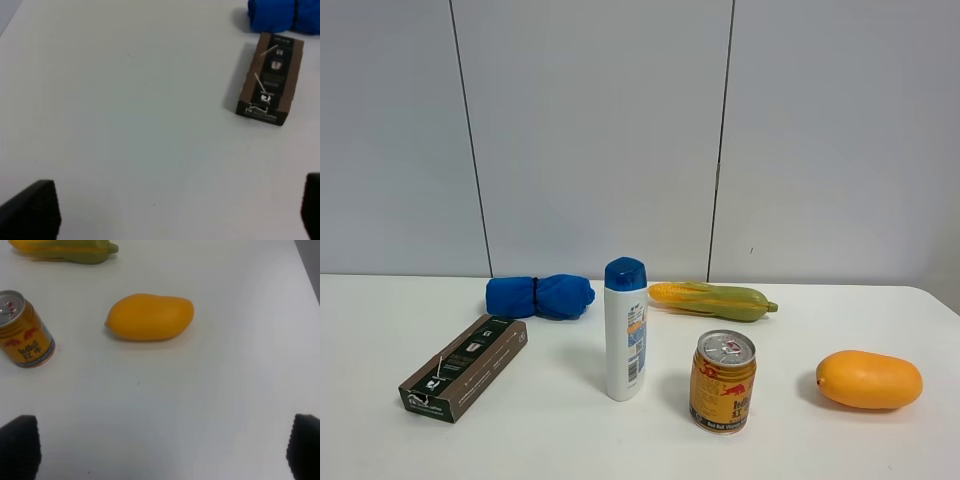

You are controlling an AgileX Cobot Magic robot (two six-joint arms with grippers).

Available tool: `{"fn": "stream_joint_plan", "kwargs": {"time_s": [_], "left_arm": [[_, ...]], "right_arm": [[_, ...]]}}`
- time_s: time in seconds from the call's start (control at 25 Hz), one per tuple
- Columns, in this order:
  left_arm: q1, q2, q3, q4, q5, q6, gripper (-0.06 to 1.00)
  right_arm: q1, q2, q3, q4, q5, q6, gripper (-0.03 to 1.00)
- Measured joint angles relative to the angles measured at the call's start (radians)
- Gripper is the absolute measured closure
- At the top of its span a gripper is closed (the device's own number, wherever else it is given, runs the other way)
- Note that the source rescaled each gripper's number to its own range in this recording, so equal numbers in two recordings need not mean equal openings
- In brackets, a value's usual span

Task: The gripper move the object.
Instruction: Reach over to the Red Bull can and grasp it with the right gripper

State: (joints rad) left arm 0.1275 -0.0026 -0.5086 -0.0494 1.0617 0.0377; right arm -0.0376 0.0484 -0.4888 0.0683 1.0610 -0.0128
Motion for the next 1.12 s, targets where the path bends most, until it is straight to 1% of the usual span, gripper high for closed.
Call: {"fn": "stream_joint_plan", "kwargs": {"time_s": [0.44, 0.64, 0.84, 1.12], "left_arm": [[0.000, 0.000, 0.000, 0.000, 0.000, 0.000, -0.06], [0.000, 0.000, 0.000, 0.000, 0.000, 0.000, -0.06], [0.000, 0.000, 0.000, 0.000, 0.000, 0.000, -0.06], [0.000, 0.000, 0.000, 0.000, 0.000, 0.000, -0.06]], "right_arm": [[0.000, 0.000, 0.000, 0.003, 0.000, 0.000, -0.03], [0.000, 0.000, -0.008, 0.056, 0.005, -0.003, -0.03], [0.000, 0.050, -0.113, 0.071, 0.049, -0.035, -0.03], [0.000, 0.296, -0.311, 0.083, 0.128, -0.104, -0.03]]}}
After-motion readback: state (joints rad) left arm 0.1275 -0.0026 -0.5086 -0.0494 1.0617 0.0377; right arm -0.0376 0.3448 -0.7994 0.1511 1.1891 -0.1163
